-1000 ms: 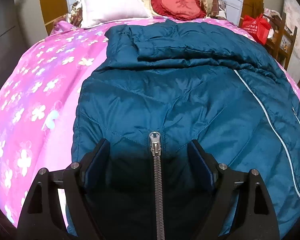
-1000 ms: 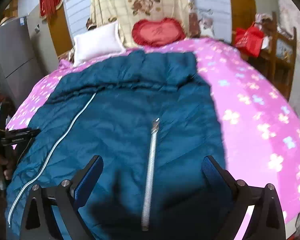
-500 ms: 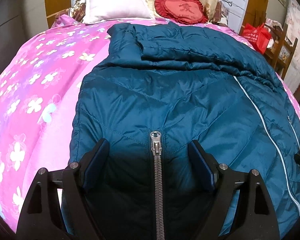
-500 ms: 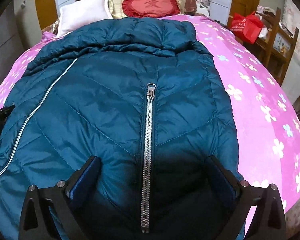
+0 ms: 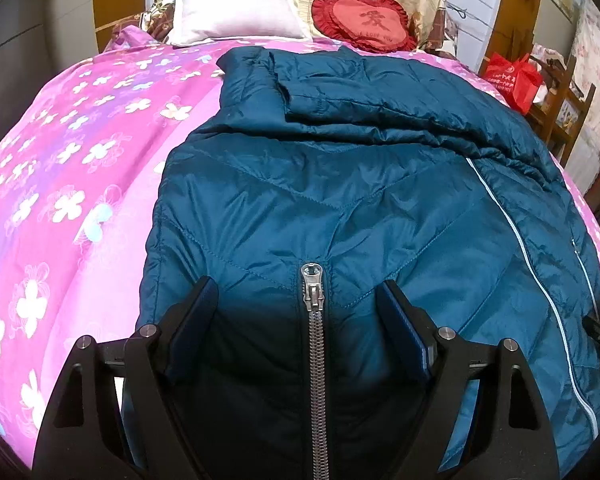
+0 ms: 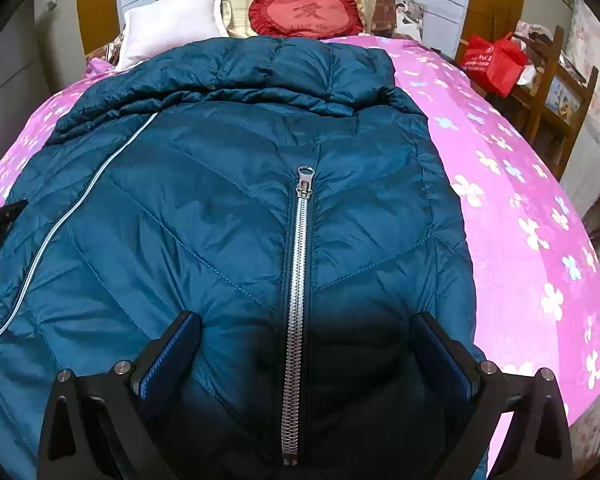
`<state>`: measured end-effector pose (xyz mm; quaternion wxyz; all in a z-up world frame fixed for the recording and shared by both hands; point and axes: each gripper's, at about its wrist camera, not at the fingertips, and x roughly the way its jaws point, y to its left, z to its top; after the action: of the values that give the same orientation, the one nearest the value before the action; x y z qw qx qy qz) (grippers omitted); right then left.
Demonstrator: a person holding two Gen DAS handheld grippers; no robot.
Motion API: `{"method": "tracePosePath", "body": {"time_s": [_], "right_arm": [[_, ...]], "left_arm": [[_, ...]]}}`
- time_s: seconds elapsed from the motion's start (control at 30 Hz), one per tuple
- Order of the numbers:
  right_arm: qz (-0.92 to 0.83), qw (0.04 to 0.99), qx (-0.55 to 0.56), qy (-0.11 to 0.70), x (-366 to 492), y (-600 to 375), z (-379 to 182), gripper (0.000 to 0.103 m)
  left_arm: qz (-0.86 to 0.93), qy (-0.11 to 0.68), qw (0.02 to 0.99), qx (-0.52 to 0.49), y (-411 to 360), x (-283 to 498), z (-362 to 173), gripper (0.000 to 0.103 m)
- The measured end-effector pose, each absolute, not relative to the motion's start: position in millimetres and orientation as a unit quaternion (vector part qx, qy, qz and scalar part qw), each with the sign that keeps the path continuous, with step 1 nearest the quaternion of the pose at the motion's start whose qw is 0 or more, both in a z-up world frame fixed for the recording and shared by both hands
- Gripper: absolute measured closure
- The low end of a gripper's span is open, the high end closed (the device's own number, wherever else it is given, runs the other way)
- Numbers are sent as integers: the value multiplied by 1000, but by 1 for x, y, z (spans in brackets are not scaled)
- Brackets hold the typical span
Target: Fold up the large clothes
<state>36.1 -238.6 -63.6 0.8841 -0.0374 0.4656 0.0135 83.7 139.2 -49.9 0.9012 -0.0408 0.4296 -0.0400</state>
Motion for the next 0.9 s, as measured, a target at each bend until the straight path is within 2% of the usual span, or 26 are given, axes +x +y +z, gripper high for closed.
{"method": "tracePosePath", "body": {"time_s": [0.57, 0.73, 0.9], "right_arm": [[25, 893, -38, 447, 33, -244, -53, 0], [-7, 924, 22, 382, 10, -287, -24, 0], [-20, 906, 79, 416, -5, -340, -34, 0]], "left_arm": [[-43, 430, 901, -41, 142, 82, -49, 21], [-36, 409, 911, -46, 166, 58, -27, 21], [-8, 426, 903, -46, 214, 28, -29, 21]]}}
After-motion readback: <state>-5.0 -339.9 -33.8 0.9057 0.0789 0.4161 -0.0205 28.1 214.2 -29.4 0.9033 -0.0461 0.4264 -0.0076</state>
